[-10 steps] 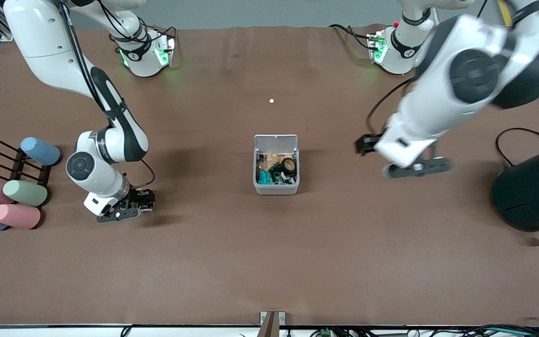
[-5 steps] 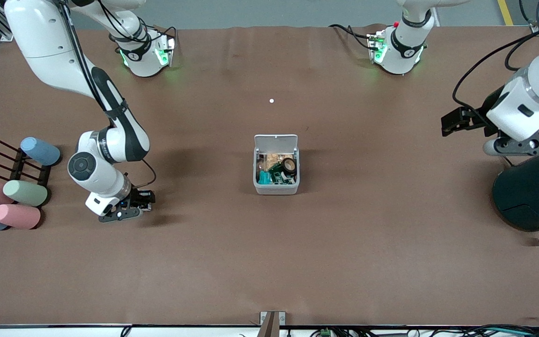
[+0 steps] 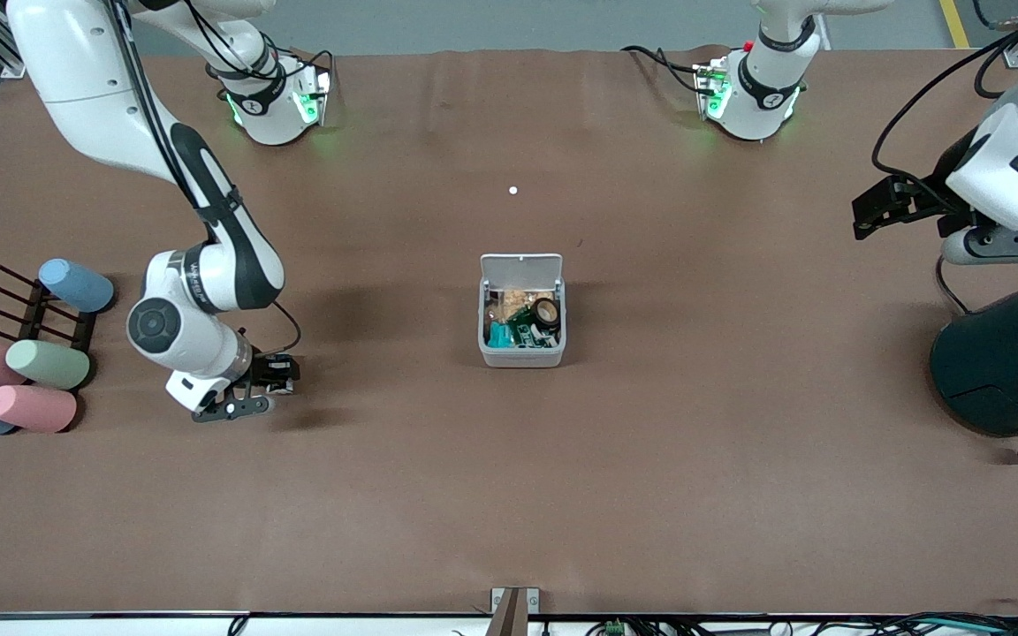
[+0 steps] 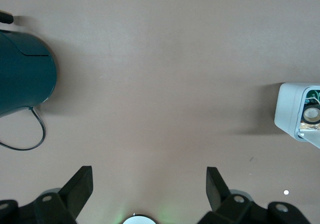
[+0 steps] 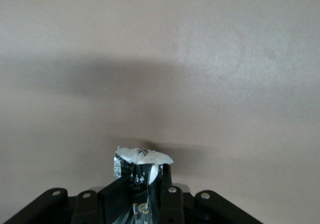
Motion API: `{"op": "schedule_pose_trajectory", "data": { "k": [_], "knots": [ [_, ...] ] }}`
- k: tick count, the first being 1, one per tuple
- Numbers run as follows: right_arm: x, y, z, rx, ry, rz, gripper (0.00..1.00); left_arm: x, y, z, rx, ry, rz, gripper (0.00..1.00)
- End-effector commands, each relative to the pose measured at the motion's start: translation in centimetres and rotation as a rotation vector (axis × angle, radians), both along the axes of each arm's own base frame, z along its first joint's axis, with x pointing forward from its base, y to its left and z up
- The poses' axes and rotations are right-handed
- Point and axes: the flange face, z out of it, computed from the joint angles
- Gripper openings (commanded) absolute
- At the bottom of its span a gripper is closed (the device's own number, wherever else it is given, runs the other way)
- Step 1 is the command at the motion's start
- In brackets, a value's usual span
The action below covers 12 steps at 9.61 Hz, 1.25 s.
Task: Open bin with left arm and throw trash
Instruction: 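Grasp the black tissue packet with the right gripper while the left gripper withdraws, then carry the tissue packet over the bin and release it with the right gripper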
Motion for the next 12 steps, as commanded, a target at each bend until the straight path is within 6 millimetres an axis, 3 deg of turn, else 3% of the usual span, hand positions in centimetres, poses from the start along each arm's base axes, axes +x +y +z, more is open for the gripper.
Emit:
{"op": "schedule_pose_trajectory", "data": {
  "k": [1,4,8,10,12],
  "knots": [
    [1.4,1.5,5.0,0.086,0.017,-0.065,0.04,-0.4,2.4,0.5,-0.008,-0.001,0.035,1.00],
    [0.9,10.7,7.6,0.189,0.019,-0.232,0.04,0.1,6.4,0.6,-0.045,-0.006,0.099,1.00],
    [-1.9,26.1,13.4,0.275,-0.017,-0.476,0.05,0.3,6.4,1.4,-0.060,-0.053,0.103,1.00],
    [-5.3,32.8,14.3,0.316,-0.043,-0.512,0.05,-1.6,6.5,3.7,-0.085,-0.122,0.106,1.00],
    [-7.6,36.0,13.1,0.303,-0.027,-0.480,0.05,-3.2,6.4,4.0,-0.093,-0.135,0.099,1.00]
  ]
}}
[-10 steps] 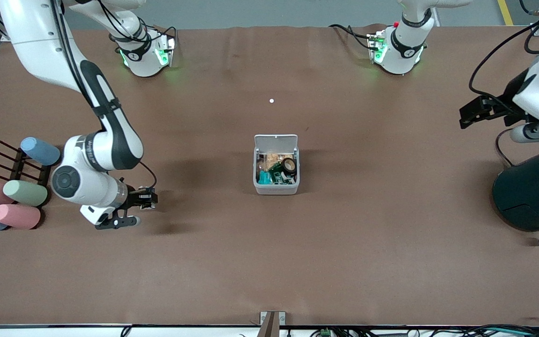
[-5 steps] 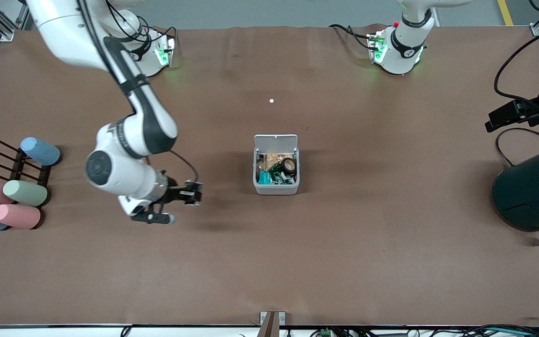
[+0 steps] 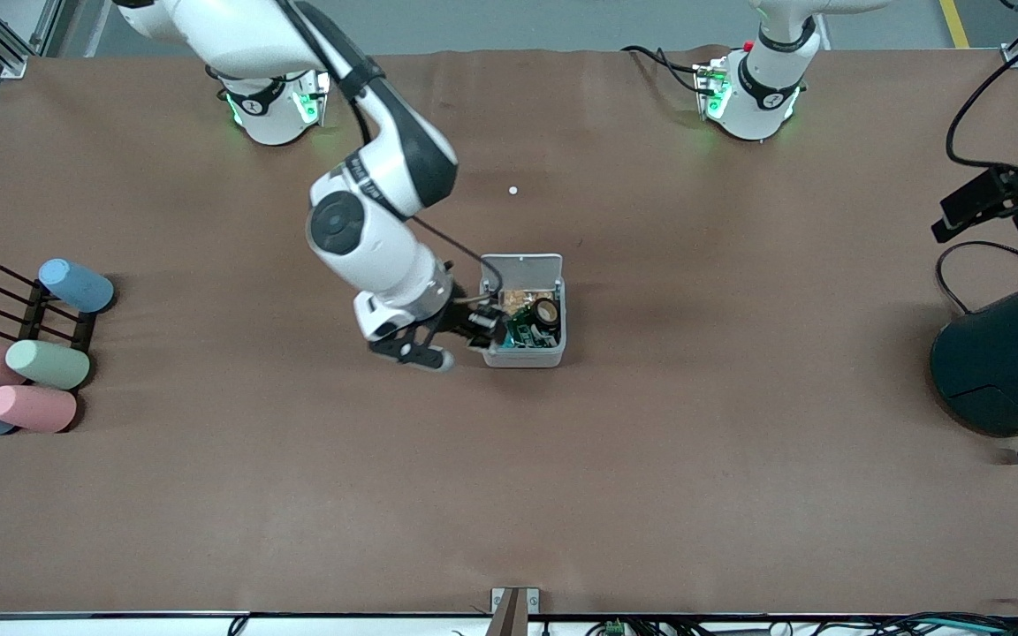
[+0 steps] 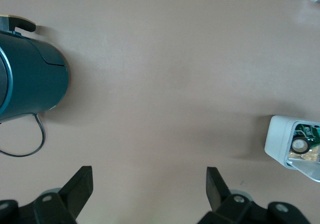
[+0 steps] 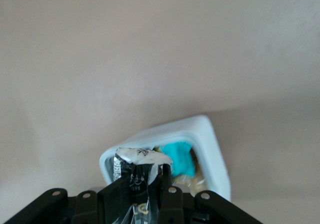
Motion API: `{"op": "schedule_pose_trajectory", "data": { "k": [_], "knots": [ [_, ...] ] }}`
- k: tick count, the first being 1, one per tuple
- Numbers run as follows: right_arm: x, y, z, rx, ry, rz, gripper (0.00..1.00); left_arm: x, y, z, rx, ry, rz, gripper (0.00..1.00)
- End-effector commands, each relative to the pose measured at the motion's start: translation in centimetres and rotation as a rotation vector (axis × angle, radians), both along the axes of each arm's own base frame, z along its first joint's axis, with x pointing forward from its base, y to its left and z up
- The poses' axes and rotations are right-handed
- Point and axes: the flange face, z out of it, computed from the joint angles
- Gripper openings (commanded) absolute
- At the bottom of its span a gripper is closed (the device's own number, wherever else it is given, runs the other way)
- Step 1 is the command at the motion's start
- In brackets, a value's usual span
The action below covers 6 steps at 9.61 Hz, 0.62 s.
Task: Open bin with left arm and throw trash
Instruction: 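Carry the tissue packet over the bin and release it with the right gripper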
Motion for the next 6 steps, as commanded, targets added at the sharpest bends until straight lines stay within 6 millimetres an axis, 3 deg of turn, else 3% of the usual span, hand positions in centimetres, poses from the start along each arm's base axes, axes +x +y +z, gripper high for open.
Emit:
{"op": "schedule_pose_trajectory", "data": {
  "k": [1,5,6],
  "knots": [
    [-0.9,1.2,-1.9,-0.011,0.021,0.001,0.05,-1.9,0.2,-0.1,-0.018,-0.012,-0.008,1.00],
    [-1.0,1.5,-5.8,-0.051,0.027,0.017,0.11,-1.4,0.1,-0.6,-0.015,-0.003,-0.009,1.00],
    [-1.0,1.5,-5.9,-0.053,0.030,0.019,0.20,-0.8,-0.1,-1.4,-0.016,0.008,-0.012,1.00]
  ]
}}
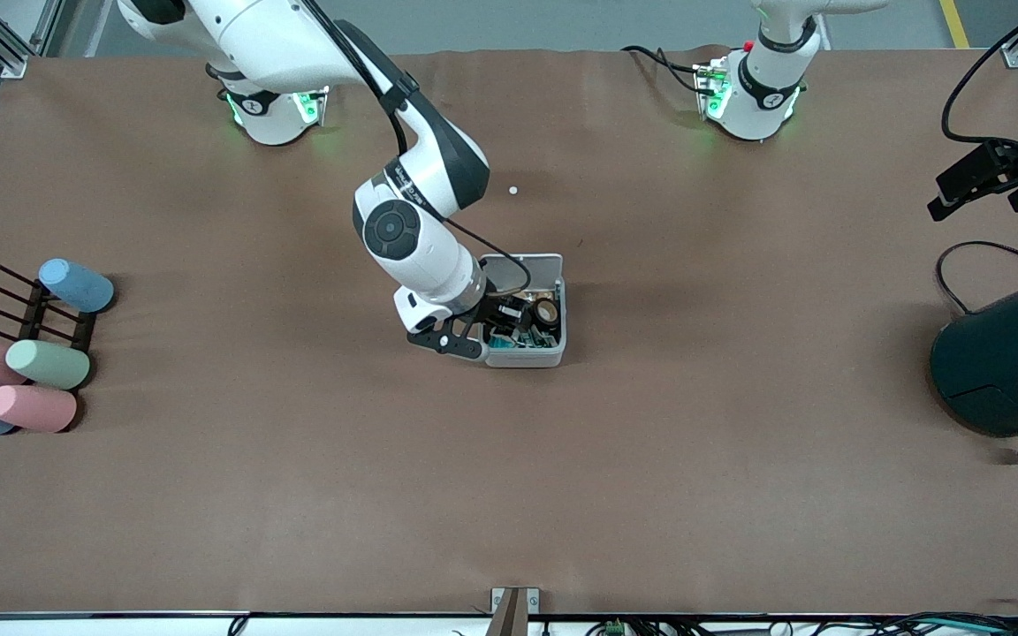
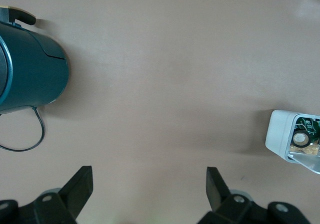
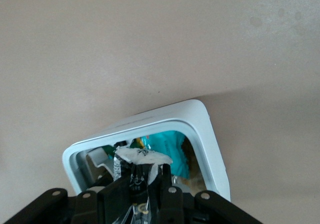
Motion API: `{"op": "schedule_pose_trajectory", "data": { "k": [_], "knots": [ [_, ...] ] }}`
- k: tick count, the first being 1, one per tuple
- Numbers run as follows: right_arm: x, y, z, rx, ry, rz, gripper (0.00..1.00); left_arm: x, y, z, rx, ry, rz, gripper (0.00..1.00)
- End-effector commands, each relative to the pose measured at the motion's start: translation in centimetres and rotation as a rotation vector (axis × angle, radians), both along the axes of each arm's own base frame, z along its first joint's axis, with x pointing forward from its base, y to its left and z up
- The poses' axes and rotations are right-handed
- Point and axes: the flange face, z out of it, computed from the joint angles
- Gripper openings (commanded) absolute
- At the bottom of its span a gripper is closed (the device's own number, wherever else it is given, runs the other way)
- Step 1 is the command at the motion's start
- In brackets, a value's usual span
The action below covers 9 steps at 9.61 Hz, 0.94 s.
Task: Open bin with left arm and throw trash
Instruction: 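Carry the tissue packet over the bin and release it with the right gripper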
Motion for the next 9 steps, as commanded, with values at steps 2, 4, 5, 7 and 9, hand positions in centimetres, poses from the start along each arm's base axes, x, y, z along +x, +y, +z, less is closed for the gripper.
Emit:
{"op": "schedule_pose_trajectory", "data": {
  "k": [2,4,5,7,9],
  "knots": [
    [-0.3,0.4,0.0,-0.008,-0.015,0.011,0.47,0.6,-0.4,-0.8,-0.019,0.002,-0.019,1.00],
    [-0.5,0.7,0.0,-0.008,-0.011,0.016,0.58,0.6,-0.1,-0.8,-0.013,0.002,-0.014,1.00],
    [-0.6,0.6,0.0,-0.010,-0.007,0.017,0.61,0.6,0.1,-0.7,-0.005,0.000,-0.010,1.00],
    [-0.6,0.6,0.3,-0.008,-0.004,0.017,0.65,0.9,0.0,-1.2,-0.005,0.008,-0.010,1.00],
    [-0.8,0.4,1.3,-0.016,0.016,0.026,0.67,0.9,0.2,-1.2,-0.005,0.006,-0.007,1.00]
  ]
}}
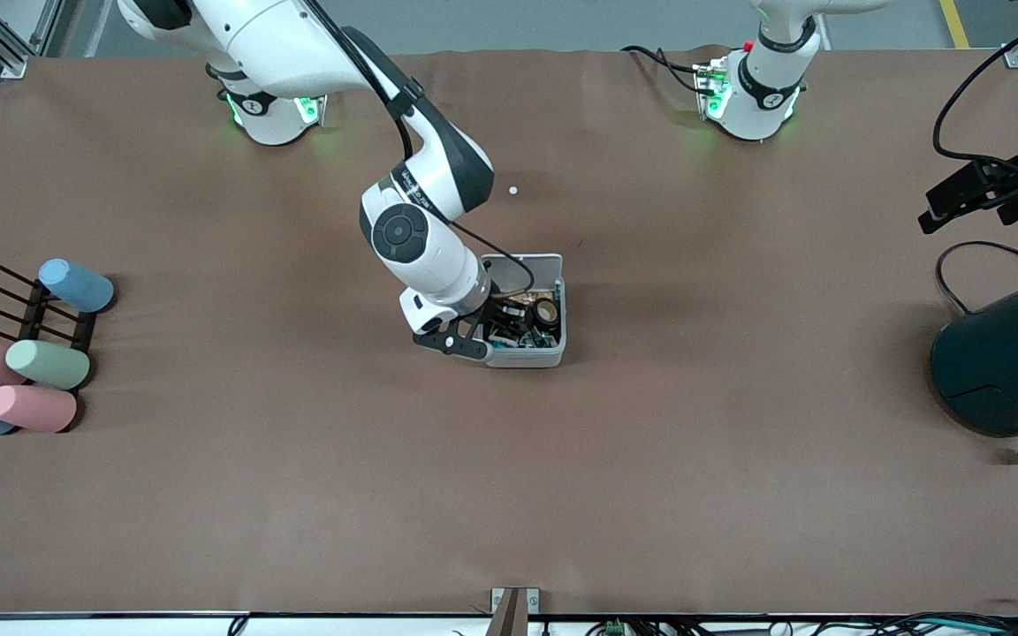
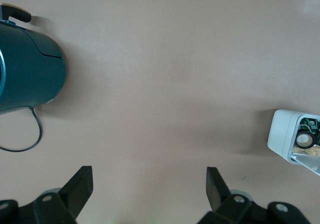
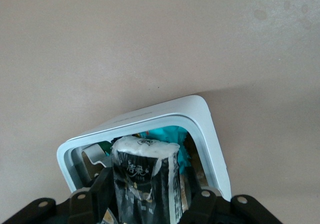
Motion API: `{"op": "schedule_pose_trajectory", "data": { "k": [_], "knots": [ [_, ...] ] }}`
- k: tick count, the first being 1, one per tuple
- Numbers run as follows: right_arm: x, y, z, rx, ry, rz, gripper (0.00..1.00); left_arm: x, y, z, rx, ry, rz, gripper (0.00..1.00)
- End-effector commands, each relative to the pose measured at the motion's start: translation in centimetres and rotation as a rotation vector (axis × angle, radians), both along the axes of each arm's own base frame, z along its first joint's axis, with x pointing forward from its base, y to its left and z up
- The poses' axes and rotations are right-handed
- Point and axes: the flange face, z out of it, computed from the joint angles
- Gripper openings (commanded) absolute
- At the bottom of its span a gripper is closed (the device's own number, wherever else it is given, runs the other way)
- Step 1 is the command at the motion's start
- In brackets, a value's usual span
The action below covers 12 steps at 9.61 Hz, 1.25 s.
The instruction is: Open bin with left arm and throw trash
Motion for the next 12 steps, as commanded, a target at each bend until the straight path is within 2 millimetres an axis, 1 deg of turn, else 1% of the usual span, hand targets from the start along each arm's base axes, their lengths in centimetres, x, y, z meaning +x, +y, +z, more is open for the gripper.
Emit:
{"op": "schedule_pose_trajectory", "data": {
  "k": [1,2,3,4,5,6,7,8,9,11,12],
  "knots": [
    [-0.1,-0.8,1.9,-0.016,0.019,0.008,0.68,0.0,0.5,0.1,-0.004,-0.011,-0.003,1.00],
    [0.1,-1.4,2.7,-0.022,0.024,0.006,0.72,0.0,0.6,0.1,-0.004,-0.011,-0.002,1.00],
    [0.6,-2.0,3.4,-0.024,0.013,-0.002,0.88,0.0,0.5,0.1,-0.005,-0.011,-0.002,1.00],
    [1.6,-3.4,4.1,-0.060,-0.025,-0.005,1.00,0.0,0.5,0.2,-0.005,-0.012,-0.002,1.00],
    [2.4,-4.9,5.2,-0.091,-0.058,-0.005,1.00,0.0,0.5,0.2,-0.005,-0.012,-0.002,1.00],
    [4.0,-7.3,5.4,-0.110,-0.071,-0.024,1.00,0.0,0.5,0.2,-0.005,-0.012,-0.002,1.00],
    [5.3,-9.6,5.5,-0.142,-0.097,0.007,1.00,0.1,0.5,0.0,-0.004,-0.009,-0.002,1.00],
    [7.1,-12.9,5.4,-0.179,-0.122,0.092,1.00,0.1,0.5,0.0,-0.005,-0.007,0.001,1.00],
    [8.4,-16.1,5.2,-0.193,-0.145,0.220,1.00,0.1,0.5,0.0,-0.004,-0.007,0.013,1.00],
    [11.3,-24.4,5.9,-0.216,-0.151,0.341,1.00,0.2,0.5,0.0,-0.006,-0.008,0.015,1.00],
    [12.5,-28.9,6.8,-0.226,-0.179,0.404,1.00,0.2,0.5,0.0,-0.006,-0.008,0.015,1.00]
  ]
}}
